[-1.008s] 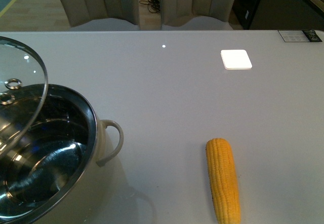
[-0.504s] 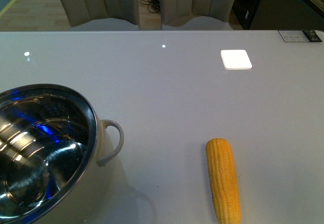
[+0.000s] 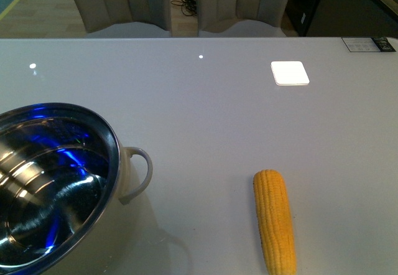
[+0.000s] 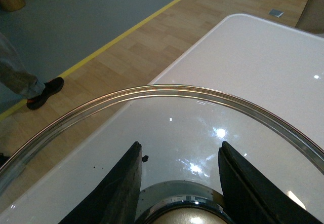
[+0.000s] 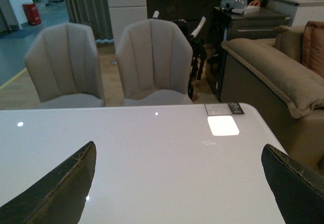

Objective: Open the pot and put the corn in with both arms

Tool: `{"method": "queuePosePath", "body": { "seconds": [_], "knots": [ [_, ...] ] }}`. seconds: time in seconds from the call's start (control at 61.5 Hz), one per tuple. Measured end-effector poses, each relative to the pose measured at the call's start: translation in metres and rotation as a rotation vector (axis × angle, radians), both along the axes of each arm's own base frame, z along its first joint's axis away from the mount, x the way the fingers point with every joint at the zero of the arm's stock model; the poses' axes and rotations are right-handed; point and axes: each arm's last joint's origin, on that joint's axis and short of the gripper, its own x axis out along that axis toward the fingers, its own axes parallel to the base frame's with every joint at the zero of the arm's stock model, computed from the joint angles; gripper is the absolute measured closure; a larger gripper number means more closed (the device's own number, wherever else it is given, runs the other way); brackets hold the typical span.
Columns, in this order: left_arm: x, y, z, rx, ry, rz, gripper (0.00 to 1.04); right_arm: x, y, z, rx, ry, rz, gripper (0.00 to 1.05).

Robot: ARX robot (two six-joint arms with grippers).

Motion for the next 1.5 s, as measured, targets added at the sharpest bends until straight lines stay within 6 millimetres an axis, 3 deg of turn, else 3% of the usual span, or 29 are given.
{"method": "queuePosePath", "body": {
  "seconds": [0.26, 0.553, 0.813, 1.495],
  "knots": [
    [0.011, 0.014, -0.037, -0.039, 0.021, 0.007, 0.65, 0.0, 0.0, 0.0, 0.0, 0.0, 0.0, 0.09],
    [0.02, 0.045, -0.071, -0.045, 0.024, 0.006, 0.65, 0.0, 0.0, 0.0, 0.0, 0.0, 0.0, 0.09],
    [0.021, 0.049, -0.095, -0.069, 0.033, -0.02, 0.65, 0.0, 0.0, 0.0, 0.0, 0.0, 0.0, 0.09],
    [0.011, 0.051, -0.115, -0.092, 0.044, -0.01, 0.65, 0.0, 0.0, 0.0, 0.0, 0.0, 0.0, 0.09]
  ]
}}
